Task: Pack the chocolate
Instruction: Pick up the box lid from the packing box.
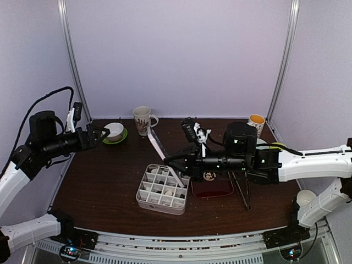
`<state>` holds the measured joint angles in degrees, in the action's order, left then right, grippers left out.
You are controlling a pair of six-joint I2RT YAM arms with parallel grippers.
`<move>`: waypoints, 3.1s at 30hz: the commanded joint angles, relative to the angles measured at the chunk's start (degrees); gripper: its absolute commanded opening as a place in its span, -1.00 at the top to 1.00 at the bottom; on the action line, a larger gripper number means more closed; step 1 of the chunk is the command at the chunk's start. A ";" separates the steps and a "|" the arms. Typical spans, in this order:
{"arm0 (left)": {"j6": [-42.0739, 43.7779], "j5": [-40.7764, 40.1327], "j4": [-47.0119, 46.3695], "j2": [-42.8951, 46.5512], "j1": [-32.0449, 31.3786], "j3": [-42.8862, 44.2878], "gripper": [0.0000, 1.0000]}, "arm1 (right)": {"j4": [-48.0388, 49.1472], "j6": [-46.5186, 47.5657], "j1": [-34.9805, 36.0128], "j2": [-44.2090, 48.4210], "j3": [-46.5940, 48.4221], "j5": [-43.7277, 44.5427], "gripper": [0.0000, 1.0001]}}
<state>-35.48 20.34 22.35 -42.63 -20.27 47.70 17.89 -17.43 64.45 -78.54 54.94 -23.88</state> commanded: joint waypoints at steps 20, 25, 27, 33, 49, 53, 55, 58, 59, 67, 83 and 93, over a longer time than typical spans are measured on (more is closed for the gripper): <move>2.33 3.03 -7.93 1.78 1.86 -10.10 -0.85 | 28.61 -33.97 -4.89 -9.08 1.58 -9.26 1.00; 5.73 1.40 -2.13 0.01 1.86 -9.40 -0.85 | 35.51 -40.91 -4.93 -13.05 1.27 -10.21 1.00; 5.88 2.60 -1.81 -1.58 1.79 -9.67 -0.81 | 37.31 -42.93 -4.93 -14.13 0.68 -10.27 1.00; 4.33 5.76 -5.96 -6.15 1.03 -11.85 -0.75 | 42.33 -45.50 -5.78 -13.98 -6.56 -4.94 1.00; 4.90 3.70 -6.26 -16.58 -4.39 -8.88 -0.69 | 61.70 -54.96 -12.91 -17.39 -24.59 0.63 0.84; 4.32 3.02 -6.00 -17.92 -5.72 -7.90 -0.68 | 62.43 -55.17 -15.65 -17.56 -28.11 -2.23 0.67; 4.36 2.45 -5.37 -18.67 -6.52 -6.77 -0.68 | 62.68 -54.81 -16.80 -17.69 -29.53 -3.68 0.58; 4.29 1.70 -4.99 -19.72 -7.51 -5.74 -0.67 | 61.88 -53.41 -18.08 -17.53 -31.02 -5.28 0.43; 4.24 1.57 -5.03 -20.03 -7.80 -5.51 -0.67 | 61.27 -52.82 -18.34 -17.45 -31.29 -5.72 0.43; 3.51 -0.36 -5.31 -25.29 -11.49 -2.27 -0.66 | 51.14 -48.15 -19.71 -15.20 -31.48 -8.32 0.38; 2.44 -2.10 -9.45 -37.77 -16.78 6.35 -0.61 | 47.00 -47.50 -22.40 -16.28 -33.38 -10.77 0.50; 2.78 -0.87 -9.37 -42.39 -16.74 10.58 -0.62 | 49.86 -48.63 -22.87 -18.67 -33.34 -12.16 0.56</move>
<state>-32.69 18.98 15.44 -83.66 -36.86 56.01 64.93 -65.93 41.98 -96.53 21.80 -34.83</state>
